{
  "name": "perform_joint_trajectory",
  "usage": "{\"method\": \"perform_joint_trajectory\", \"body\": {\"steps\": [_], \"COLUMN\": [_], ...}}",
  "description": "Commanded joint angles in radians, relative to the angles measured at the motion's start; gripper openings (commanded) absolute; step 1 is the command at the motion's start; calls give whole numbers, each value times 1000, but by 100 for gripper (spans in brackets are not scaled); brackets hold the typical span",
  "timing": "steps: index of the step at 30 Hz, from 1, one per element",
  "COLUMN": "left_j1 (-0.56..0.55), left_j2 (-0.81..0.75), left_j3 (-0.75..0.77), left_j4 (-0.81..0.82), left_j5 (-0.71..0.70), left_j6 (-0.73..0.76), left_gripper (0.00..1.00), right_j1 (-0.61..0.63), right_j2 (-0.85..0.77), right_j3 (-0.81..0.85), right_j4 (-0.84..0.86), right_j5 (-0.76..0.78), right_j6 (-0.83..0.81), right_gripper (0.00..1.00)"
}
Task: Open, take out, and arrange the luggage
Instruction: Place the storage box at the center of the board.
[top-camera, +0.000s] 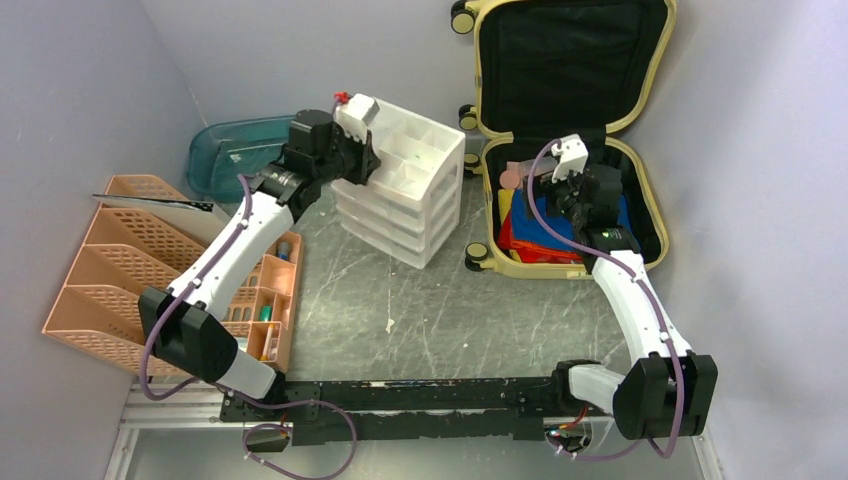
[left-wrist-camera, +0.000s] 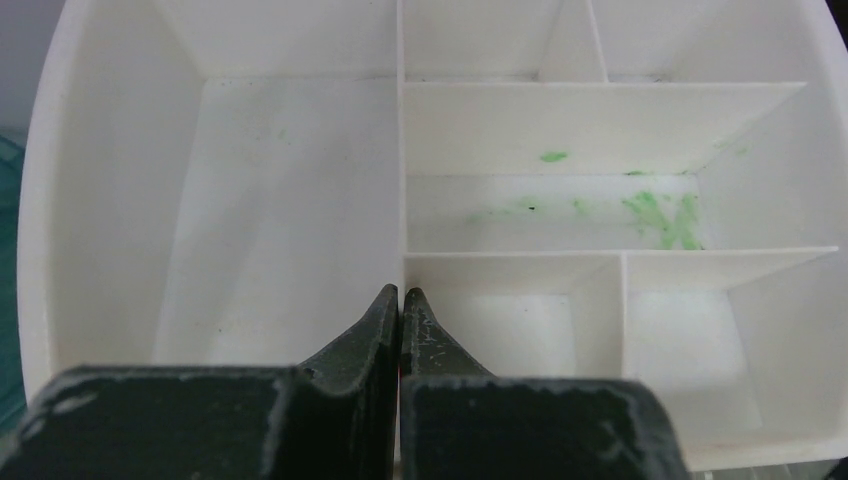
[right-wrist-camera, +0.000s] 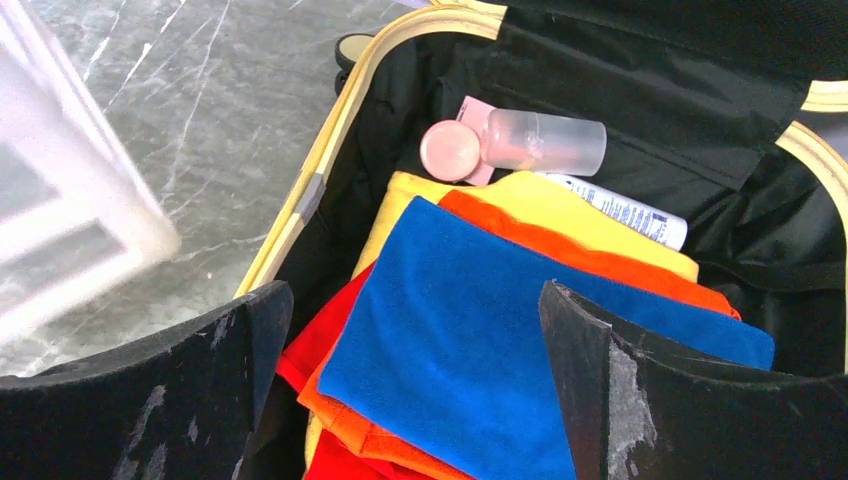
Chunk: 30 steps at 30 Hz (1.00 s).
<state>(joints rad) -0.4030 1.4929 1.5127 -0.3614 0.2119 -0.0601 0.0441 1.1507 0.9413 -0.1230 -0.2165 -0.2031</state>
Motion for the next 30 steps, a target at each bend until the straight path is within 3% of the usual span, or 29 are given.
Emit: {"method": "perform_joint_trajectory", "body": {"steps": [1,13,30], "left_j1": [-27,-45,-41], "left_j2": [-129,-227,-304], "left_j3": [-8,-118,-175], "left_j4": [162,62,-50], "left_j5": [42,232,360], "left_j6": [38,205,438], "left_gripper": [5,5,5], "right_j1": [-6,-6,-1], "right_j2": [-13,5,70], "right_j3": [-3,6,14], "right_j4": [53,32,-11], "right_j5": [13,-44,-376], "right_j6": [25,22,43], "right_gripper": [100,100,98]}}
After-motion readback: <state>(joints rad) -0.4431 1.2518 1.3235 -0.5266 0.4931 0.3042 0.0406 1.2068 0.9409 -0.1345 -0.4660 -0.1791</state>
